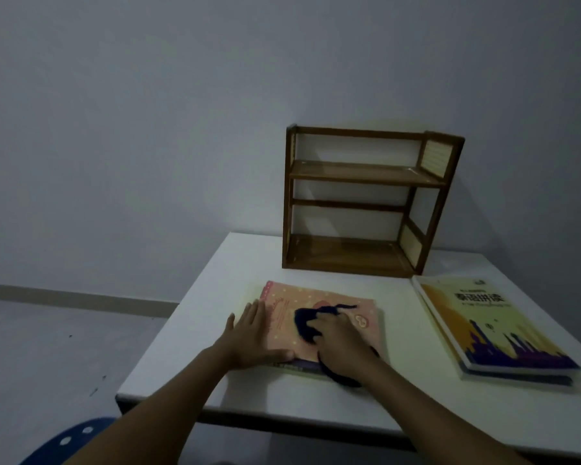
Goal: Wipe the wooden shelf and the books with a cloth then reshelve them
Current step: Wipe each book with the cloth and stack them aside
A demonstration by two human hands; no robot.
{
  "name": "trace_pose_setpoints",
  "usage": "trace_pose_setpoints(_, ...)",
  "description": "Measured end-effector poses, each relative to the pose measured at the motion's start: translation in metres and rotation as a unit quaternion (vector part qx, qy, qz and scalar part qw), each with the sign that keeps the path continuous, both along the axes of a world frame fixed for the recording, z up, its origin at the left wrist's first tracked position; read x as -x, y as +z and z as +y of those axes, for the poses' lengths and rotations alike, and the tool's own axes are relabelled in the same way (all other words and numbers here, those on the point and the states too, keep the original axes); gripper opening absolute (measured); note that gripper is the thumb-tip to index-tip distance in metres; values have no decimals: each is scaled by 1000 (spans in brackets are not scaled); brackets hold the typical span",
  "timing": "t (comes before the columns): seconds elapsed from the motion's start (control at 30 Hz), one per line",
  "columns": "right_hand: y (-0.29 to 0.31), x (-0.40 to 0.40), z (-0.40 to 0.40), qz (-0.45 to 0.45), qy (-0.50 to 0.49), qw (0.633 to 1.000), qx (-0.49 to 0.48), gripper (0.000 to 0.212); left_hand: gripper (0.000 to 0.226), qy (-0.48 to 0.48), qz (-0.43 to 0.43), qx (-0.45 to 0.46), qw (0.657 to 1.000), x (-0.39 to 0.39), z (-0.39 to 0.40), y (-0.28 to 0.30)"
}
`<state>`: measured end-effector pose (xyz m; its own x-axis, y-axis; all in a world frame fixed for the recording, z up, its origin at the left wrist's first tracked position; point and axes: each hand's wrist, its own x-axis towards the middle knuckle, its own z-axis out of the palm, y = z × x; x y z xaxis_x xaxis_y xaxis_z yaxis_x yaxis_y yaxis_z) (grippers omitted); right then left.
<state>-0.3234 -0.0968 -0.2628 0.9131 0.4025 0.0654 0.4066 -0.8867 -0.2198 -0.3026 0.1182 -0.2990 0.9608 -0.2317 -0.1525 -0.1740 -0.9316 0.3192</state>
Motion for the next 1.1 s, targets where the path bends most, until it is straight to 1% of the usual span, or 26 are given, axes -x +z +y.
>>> trace_pose_setpoints(0.1, -1, 5, 27, -10, 60, 998, -9, 42, 134, -4, -8, 4, 1000, -1, 0, -1)
trace_pose_setpoints(0.2, -6, -24, 22, 4, 56, 998, -31, 45, 130, 7, -13, 20, 1000, -2, 1, -3)
trace_pose_setpoints(0.27, -7, -49, -1, -21, 19, 1000, -3, 48, 130, 16, -13, 31, 999, -4, 1, -4)
trace_pose_setpoints(0.33, -8, -73, -30, -46, -75, 996, 16, 50, 129, 25, -20, 39, 999, -6, -1, -4)
trace_pose_setpoints(0.4, -13, -85, -48, -32, -148, 988, 17, 49, 128, 30, -28, 52, 998, -4, -2, -2)
trace_pose_setpoints(0.5, -21, -67, -34, -20, -160, 987, 20, 44, 128, 36, -24, 61, 997, -2, -3, 0)
trace_pose_setpoints(0.57, -22, -43, -9, -18, -126, 992, 6, 45, 127, 33, -30, 66, 997, 0, -4, -2)
trace_pose_setpoints(0.67, -22, -13, 36, -24, -9, 1000, -17, 44, 126, 33, -31, 81, 996, -1, -3, -5)
trace_pose_setpoints(0.73, -22, -12, 54, -35, 44, 998, -28, 42, 127, 38, -31, 100, 994, -2, -2, -7)
trace_pose_setpoints(0.87, -19, -45, 48, -2, 46, 997, -61, 42, 129, 60, -33, 113, 991, -1, -2, -8)
trace_pose_setpoints(0.93, -15, -63, 27, 5, 12, 999, -43, 47, 135, 60, -23, 114, 991, 0, -3, -9)
trace_pose_setpoints(0.97, -13, -71, 11, 2, -29, 999, -38, 49, 137, 60, -21, 115, 991, 0, -3, -9)
trace_pose_setpoints(1.03, -11, -83, -24, -6, -120, 992, -43, 48, 141, 65, -18, 118, 991, -1, -2, -11)
trace_pose_setpoints(1.1, -13, -86, -47, 4, -158, 987, -42, 46, 142, 70, -24, 120, 990, -3, -1, -13)
